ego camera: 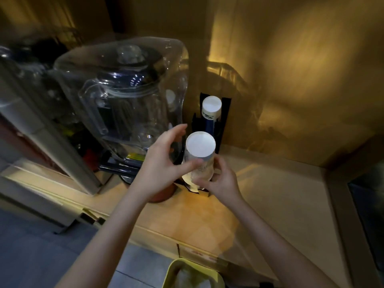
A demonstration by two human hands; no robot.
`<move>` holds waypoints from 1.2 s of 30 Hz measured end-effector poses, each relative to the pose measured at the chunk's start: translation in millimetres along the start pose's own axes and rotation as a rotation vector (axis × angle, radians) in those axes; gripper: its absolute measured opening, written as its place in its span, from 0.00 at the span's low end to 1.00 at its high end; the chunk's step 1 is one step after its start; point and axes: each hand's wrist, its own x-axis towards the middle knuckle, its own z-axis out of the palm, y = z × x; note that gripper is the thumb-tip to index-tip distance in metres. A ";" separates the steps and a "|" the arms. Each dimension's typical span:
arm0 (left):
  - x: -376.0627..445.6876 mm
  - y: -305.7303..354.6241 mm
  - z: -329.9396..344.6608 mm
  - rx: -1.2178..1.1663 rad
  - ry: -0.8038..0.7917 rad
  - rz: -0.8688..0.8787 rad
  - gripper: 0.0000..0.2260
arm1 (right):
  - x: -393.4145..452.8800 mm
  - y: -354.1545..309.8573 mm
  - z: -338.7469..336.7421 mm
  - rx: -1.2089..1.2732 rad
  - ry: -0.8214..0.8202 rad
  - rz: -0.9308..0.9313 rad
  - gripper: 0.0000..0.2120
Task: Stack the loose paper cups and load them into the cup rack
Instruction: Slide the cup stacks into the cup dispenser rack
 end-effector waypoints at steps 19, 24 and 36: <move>16.1 -24.9 24.4 0.302 -0.050 0.046 0.29 | 10.4 15.3 11.1 -0.138 -0.025 -0.041 0.31; 15.6 -33.6 33.0 0.265 -0.041 0.036 0.29 | 2.9 -3.2 1.1 -0.137 0.049 -0.176 0.24; 11.3 -63.9 66.0 0.306 -0.163 -0.078 0.31 | 3.6 6.6 4.6 -0.285 -0.032 -0.152 0.19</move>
